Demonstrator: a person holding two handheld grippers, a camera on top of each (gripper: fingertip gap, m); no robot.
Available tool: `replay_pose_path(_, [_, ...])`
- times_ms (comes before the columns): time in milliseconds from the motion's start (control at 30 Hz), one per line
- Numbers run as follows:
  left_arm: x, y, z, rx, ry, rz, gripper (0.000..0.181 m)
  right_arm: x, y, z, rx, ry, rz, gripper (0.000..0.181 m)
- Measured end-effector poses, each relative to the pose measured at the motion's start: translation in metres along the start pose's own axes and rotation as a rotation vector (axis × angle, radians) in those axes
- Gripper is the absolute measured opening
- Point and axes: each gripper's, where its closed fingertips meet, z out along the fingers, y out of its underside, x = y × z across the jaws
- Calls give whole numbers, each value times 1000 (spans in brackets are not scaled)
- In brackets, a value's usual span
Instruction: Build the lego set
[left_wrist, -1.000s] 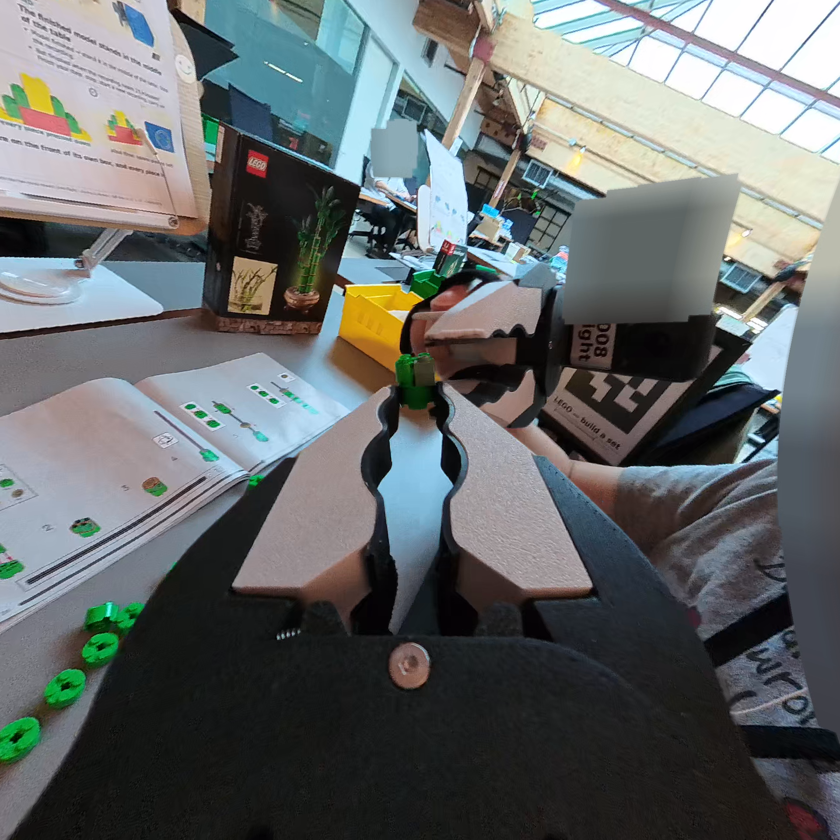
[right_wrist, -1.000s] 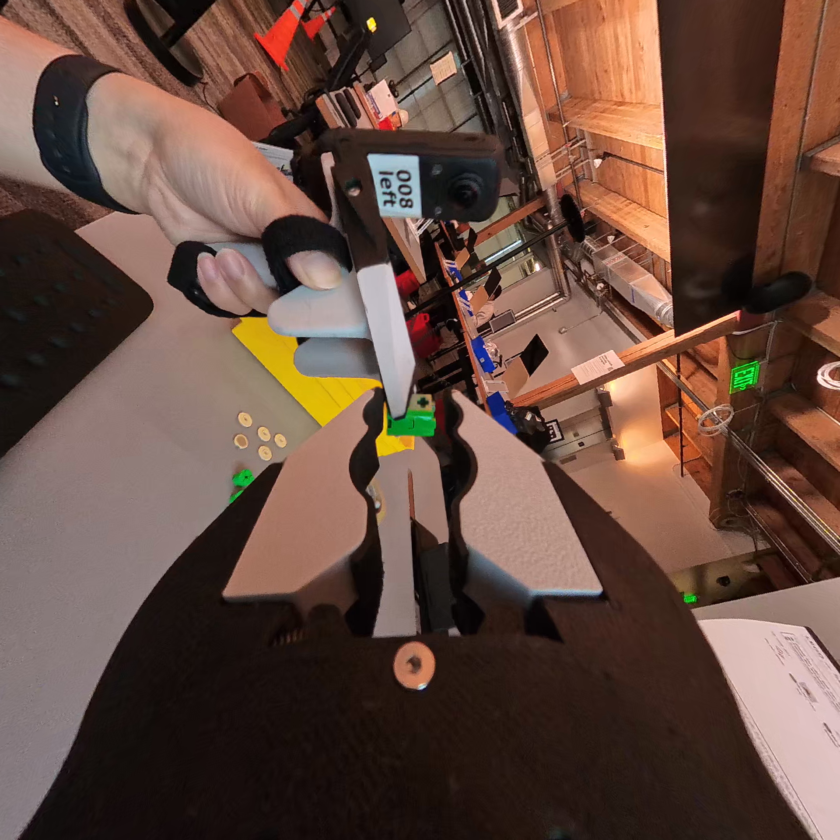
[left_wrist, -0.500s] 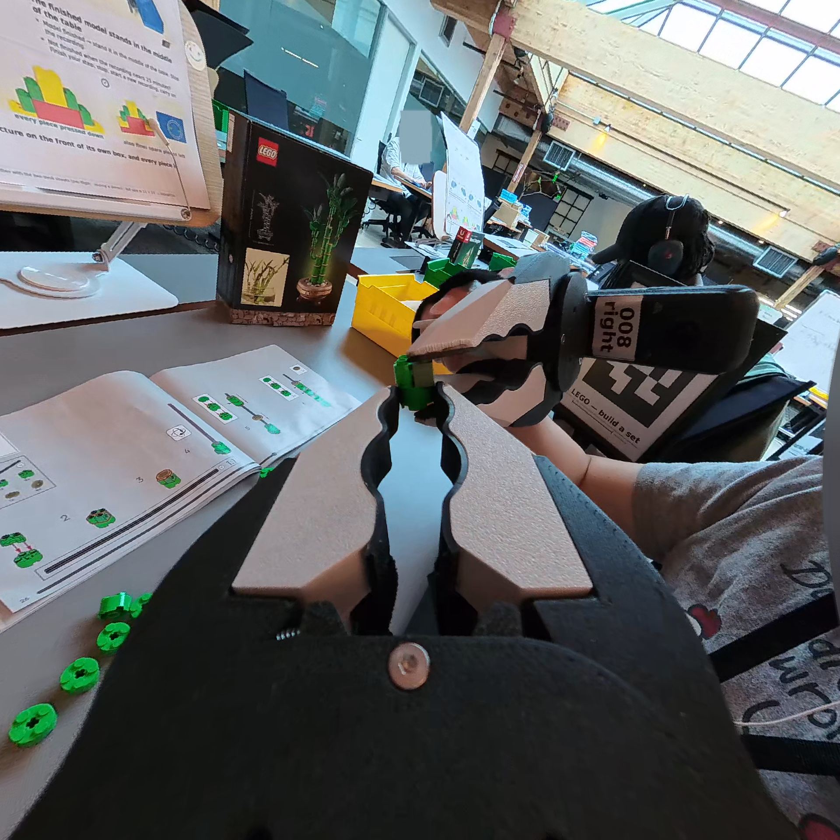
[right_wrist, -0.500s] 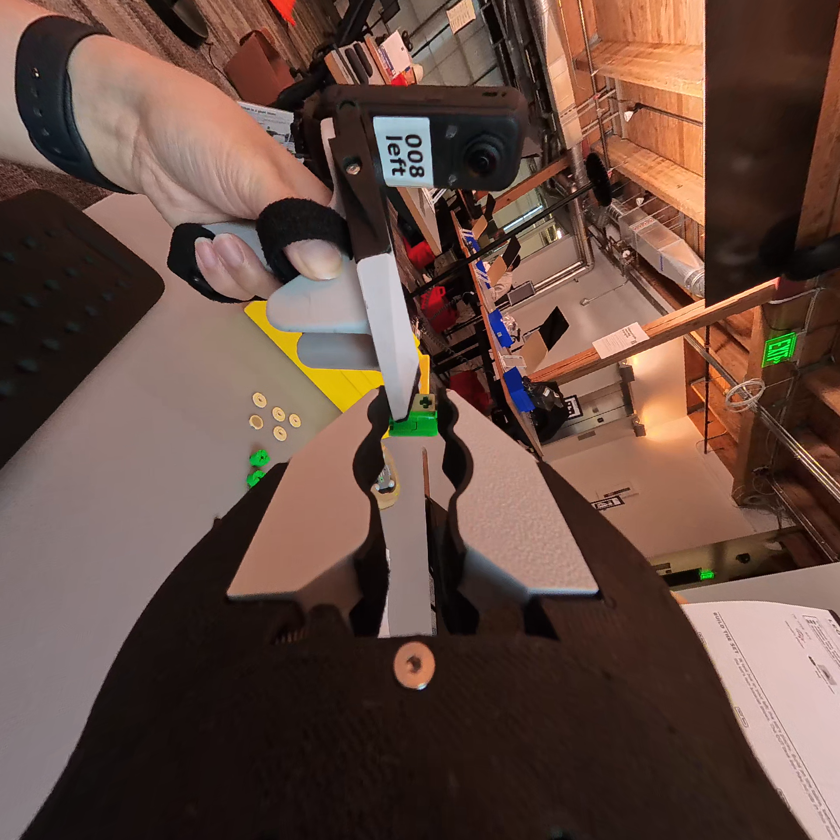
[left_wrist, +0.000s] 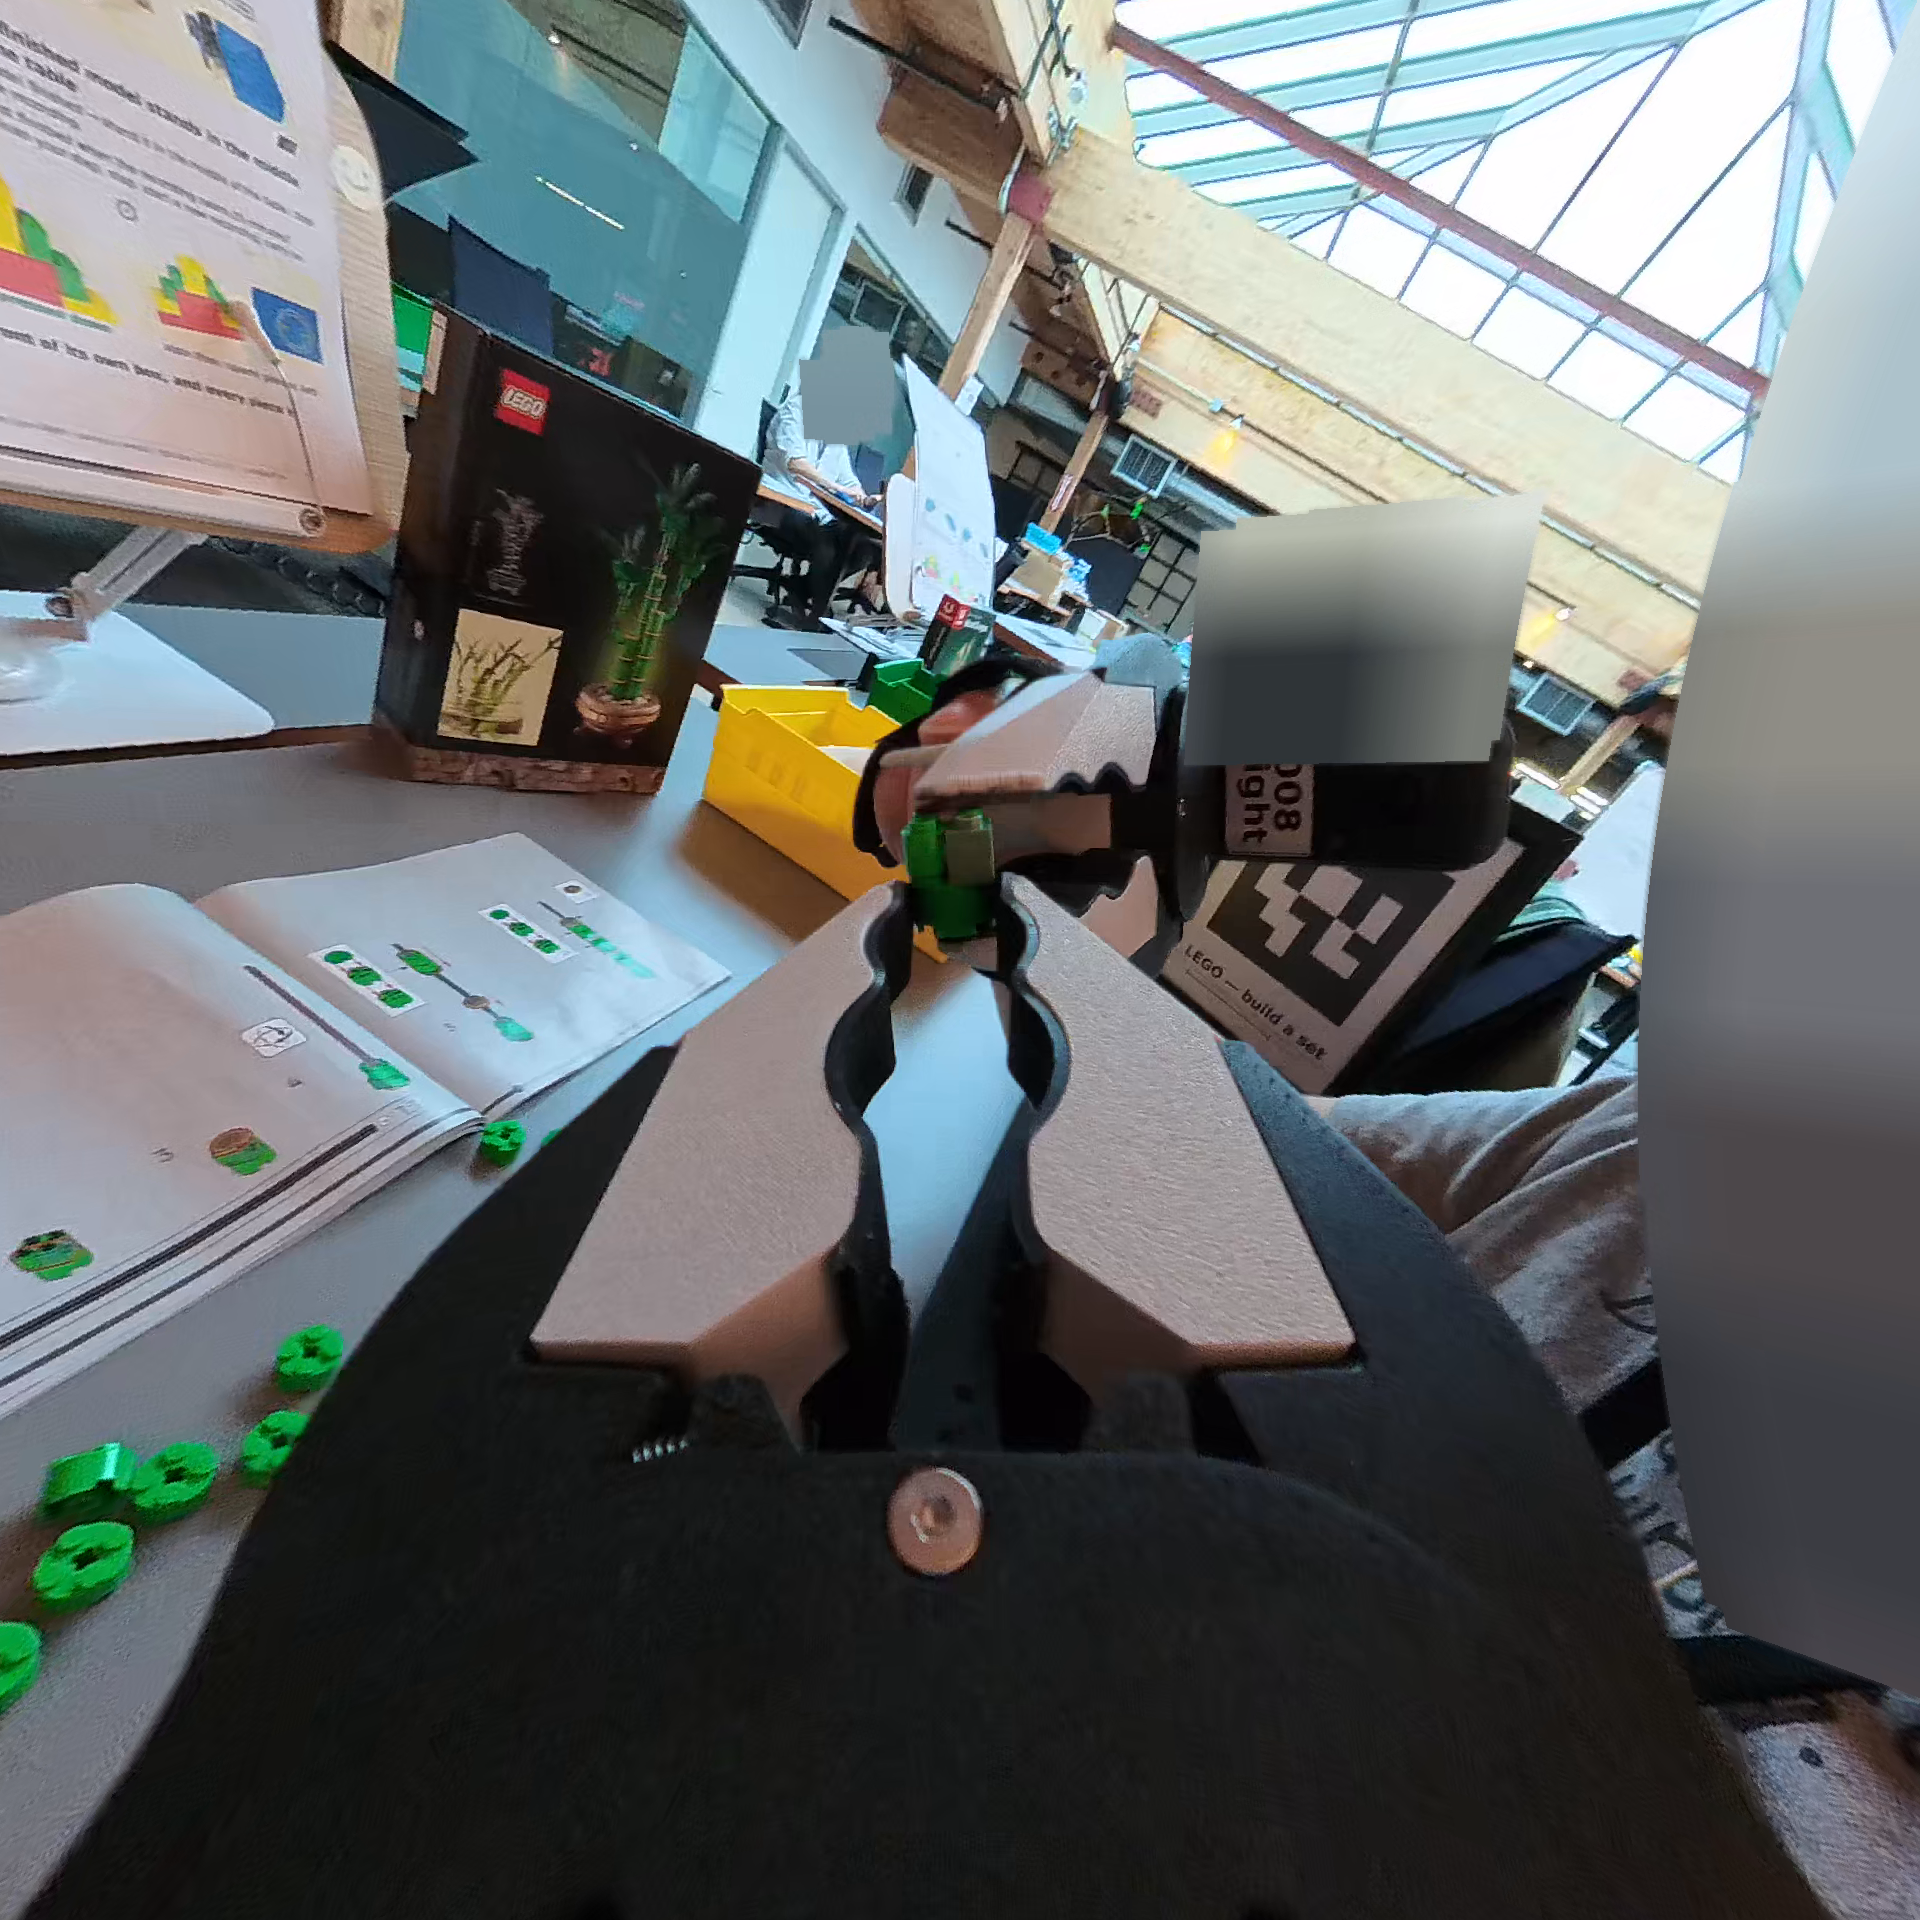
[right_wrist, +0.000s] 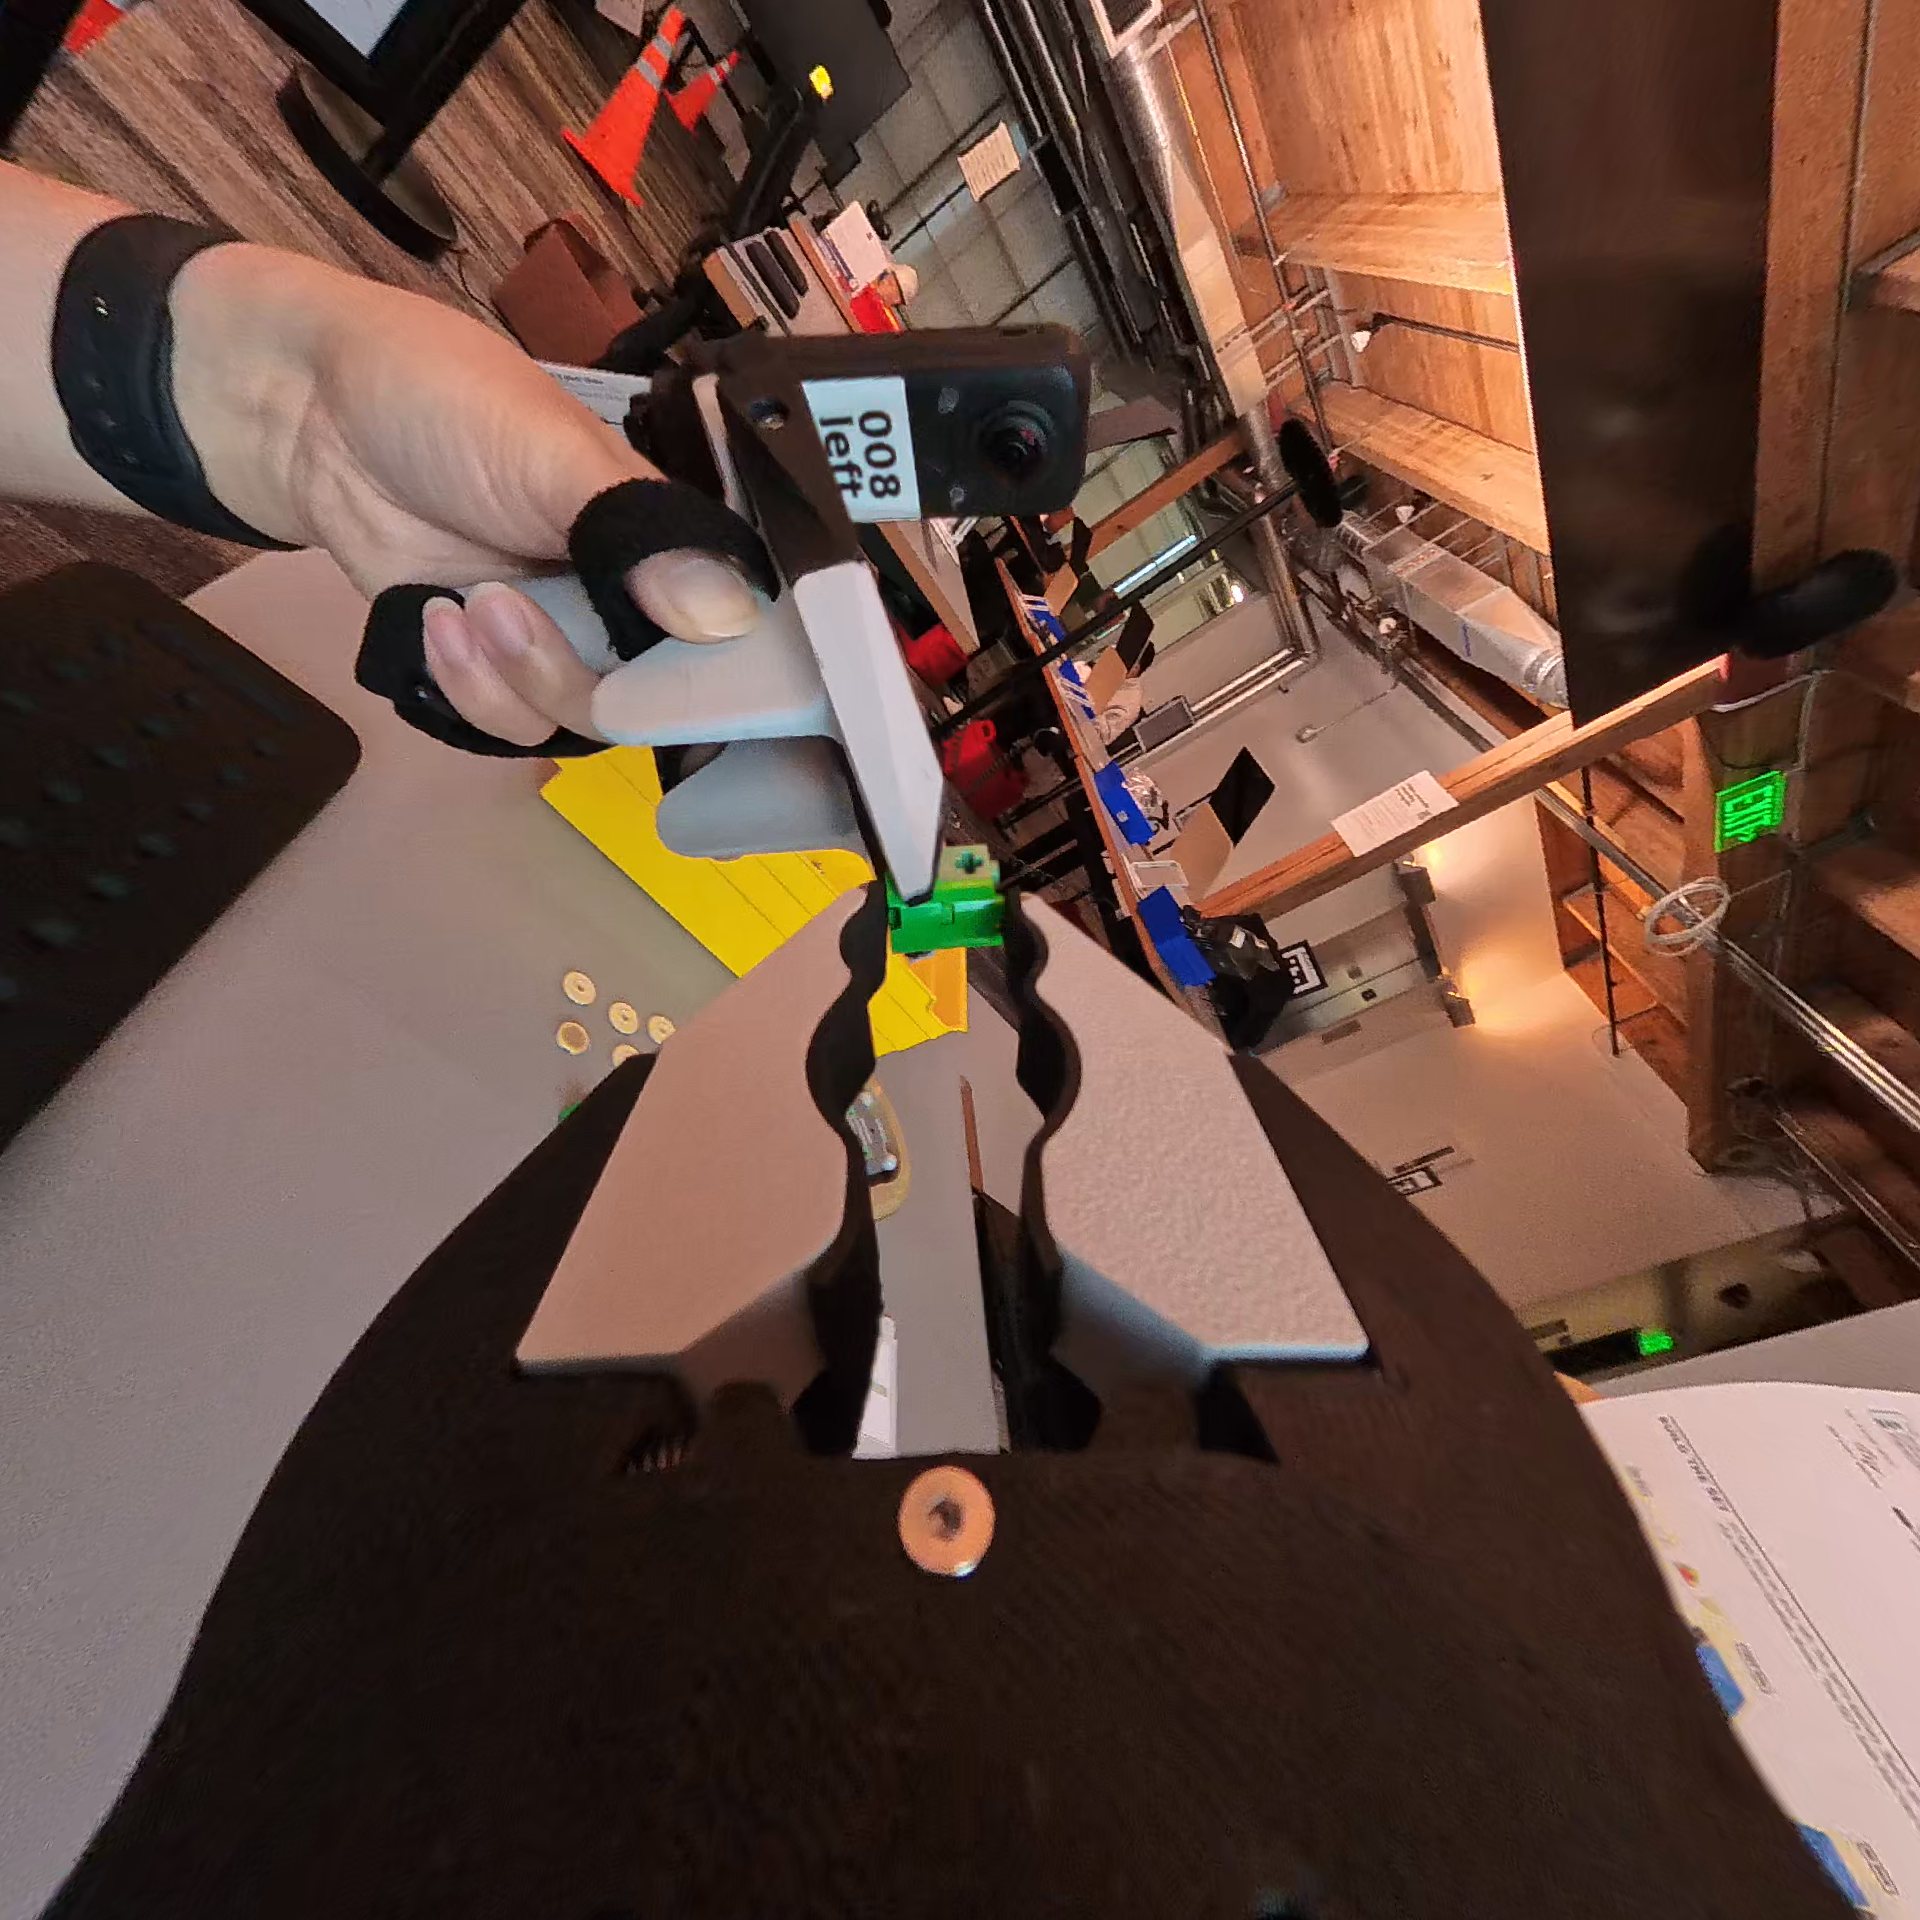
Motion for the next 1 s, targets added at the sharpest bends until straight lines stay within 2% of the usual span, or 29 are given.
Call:
replay_pose_path(300, [1,1,1,-1,5,0,13,0,0,-1,-21,10,-44,20])
replay_pose_path(400, [7,-3,-1,14,32,31,13,1,-8,-2,41,20,-22,20])
replay_pose_path(500, [15,-5,-3,20,23,186,13,-1,-10,-4,58,-12,-10,54])
replay_pose_path(567, [12,-5,-6,4,-81,394,13,-13,-14,-9,100,-113,39,56])
replay_pose_path(667, [6,4,-6,-97,-221,650,13,-12,-21,-14,175,-121,69,58])
replay_pose_path(733, [8,11,-3,-143,-225,694,13,-16,-19,-12,165,-124,26,59])
replay_pose_path(833, [12,11,-3,-131,-210,672,13,-29,-14,-7,127,-164,-16,55])
replay_pose_path(1000, [8,14,-4,-151,-240,682,13,-26,-13,-9,140,-158,-1,47])
